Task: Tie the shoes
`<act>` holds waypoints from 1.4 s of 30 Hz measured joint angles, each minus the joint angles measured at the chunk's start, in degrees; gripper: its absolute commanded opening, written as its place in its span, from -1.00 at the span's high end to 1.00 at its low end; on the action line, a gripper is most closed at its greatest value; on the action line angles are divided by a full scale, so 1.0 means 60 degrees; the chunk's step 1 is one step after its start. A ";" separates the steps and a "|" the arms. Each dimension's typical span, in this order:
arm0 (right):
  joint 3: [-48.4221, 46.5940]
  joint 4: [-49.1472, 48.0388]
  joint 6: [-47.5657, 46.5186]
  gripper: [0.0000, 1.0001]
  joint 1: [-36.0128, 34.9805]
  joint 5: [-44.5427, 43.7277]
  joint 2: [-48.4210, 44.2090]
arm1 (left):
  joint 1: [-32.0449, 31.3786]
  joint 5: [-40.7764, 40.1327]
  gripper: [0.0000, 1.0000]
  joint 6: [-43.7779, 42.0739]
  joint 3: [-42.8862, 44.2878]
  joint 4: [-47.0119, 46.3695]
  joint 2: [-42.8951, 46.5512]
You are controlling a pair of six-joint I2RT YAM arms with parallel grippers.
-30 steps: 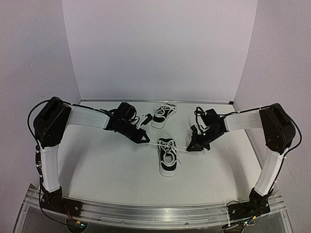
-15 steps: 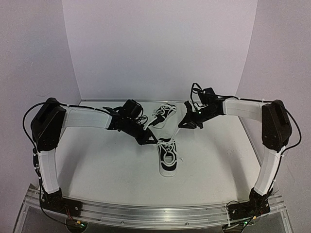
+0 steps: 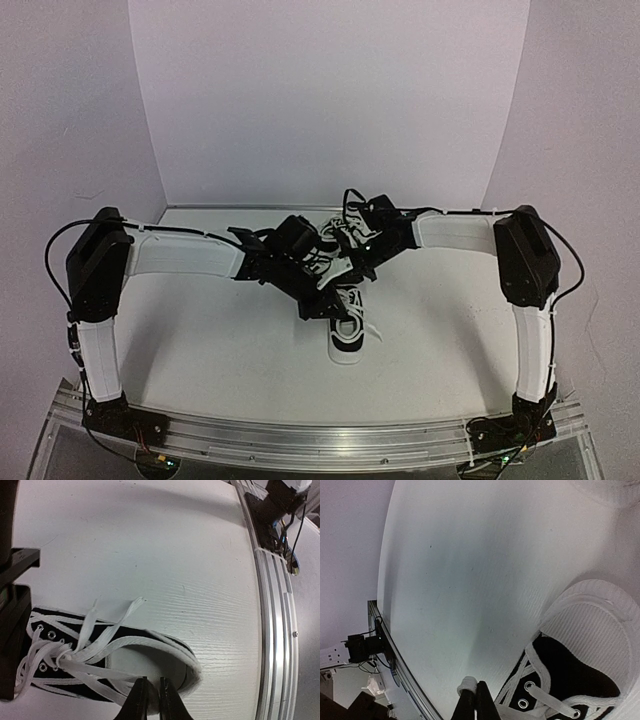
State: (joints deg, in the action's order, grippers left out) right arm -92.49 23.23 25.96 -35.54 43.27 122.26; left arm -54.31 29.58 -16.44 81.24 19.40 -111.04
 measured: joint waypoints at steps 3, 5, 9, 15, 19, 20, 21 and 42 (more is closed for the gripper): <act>-0.0006 0.0134 -0.0018 0.20 -0.0021 0.0141 0.0018 | -0.0181 -0.0129 0.12 -0.0263 0.0090 0.0263 -0.0007; -0.0044 0.0363 -0.0136 0.06 -0.0005 0.0181 0.0014 | -0.0177 -0.0262 -0.02 -0.0312 0.0087 0.0325 -0.0005; -0.0320 0.1321 -0.0426 -0.18 0.0038 -0.0031 -0.0076 | 0.0139 -0.0383 -0.30 0.0050 -0.0267 0.0228 0.0395; -0.0354 0.2268 -0.0638 -0.22 0.0342 -0.0501 -0.1263 | 0.1357 -0.0478 -0.62 0.1074 -0.1272 -0.0376 0.1996; 0.0292 0.2299 -0.0643 -0.21 0.0658 -0.0640 -0.2432 | 0.1965 -0.1084 -0.83 0.1686 -0.1861 -0.0952 0.2869; 0.0539 0.2294 -0.0643 -0.21 0.0711 -0.0653 -0.2667 | 0.1994 -0.1258 -0.86 0.1814 -0.1968 -0.1065 0.2984; 0.0844 0.2282 -0.0643 -0.20 0.0739 -0.0663 -0.2896 | 0.1999 -0.1427 -0.88 0.1945 -0.2086 -0.1168 0.3075; 0.3314 0.1489 -0.0202 0.44 -0.0744 -0.1382 -0.2234 | 0.1979 -0.2469 -0.99 0.3299 -0.2770 -0.1565 0.3158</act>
State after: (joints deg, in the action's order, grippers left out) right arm -72.60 32.17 24.75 -40.01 34.97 108.85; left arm -42.44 14.76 3.36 64.62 10.01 -92.09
